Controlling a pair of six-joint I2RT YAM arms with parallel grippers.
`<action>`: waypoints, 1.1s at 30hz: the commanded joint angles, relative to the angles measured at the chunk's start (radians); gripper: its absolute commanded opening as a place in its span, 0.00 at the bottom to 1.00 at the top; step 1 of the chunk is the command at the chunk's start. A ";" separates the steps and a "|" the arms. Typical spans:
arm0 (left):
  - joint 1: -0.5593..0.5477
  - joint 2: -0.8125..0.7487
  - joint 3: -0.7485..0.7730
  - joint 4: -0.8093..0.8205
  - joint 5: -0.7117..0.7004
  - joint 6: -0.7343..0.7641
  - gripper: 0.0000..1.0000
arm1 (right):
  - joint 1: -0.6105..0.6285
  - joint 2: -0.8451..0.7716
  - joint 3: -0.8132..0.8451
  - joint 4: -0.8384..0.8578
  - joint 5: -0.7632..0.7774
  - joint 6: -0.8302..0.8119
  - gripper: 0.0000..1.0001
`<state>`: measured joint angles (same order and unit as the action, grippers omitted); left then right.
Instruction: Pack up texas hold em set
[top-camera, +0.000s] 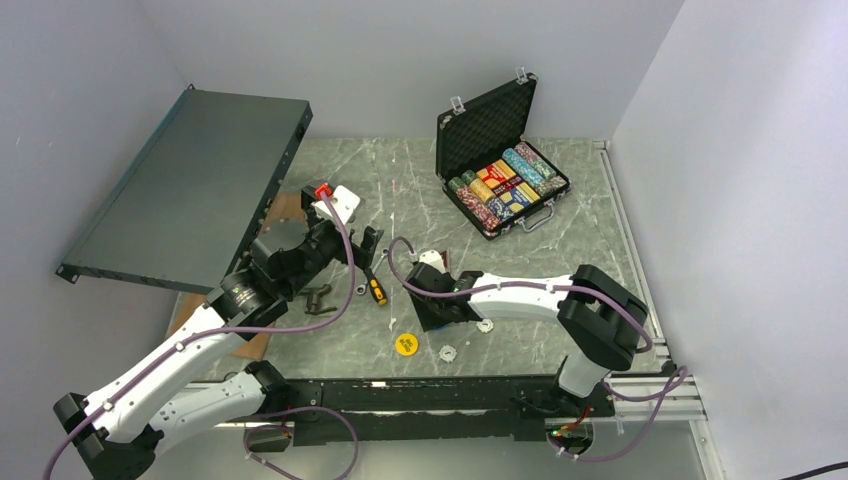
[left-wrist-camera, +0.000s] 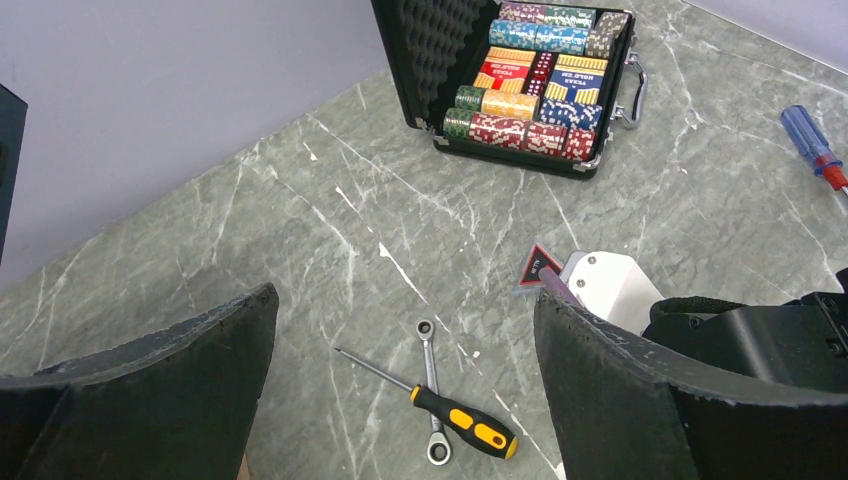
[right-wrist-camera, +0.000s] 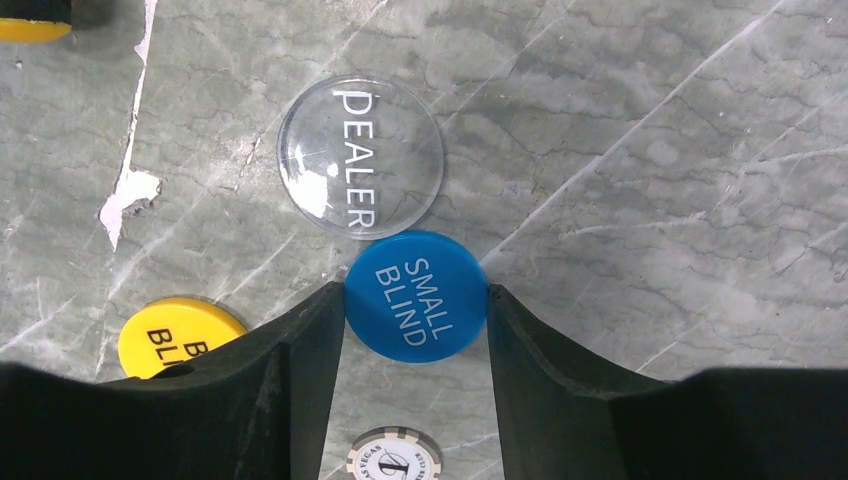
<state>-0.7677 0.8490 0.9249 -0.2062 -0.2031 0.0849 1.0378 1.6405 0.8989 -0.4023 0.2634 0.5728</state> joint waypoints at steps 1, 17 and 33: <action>-0.005 0.008 0.032 0.024 0.010 -0.014 0.99 | 0.005 -0.011 -0.015 -0.038 0.021 0.009 0.51; -0.005 0.010 0.032 0.024 0.009 -0.013 0.99 | -0.001 -0.123 -0.013 -0.031 0.174 0.049 0.38; -0.006 0.012 0.031 0.025 0.010 -0.014 0.99 | -0.608 -0.171 0.144 0.195 0.076 -0.119 0.36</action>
<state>-0.7677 0.8635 0.9249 -0.2066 -0.1993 0.0849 0.5514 1.3975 0.9039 -0.3344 0.3832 0.5240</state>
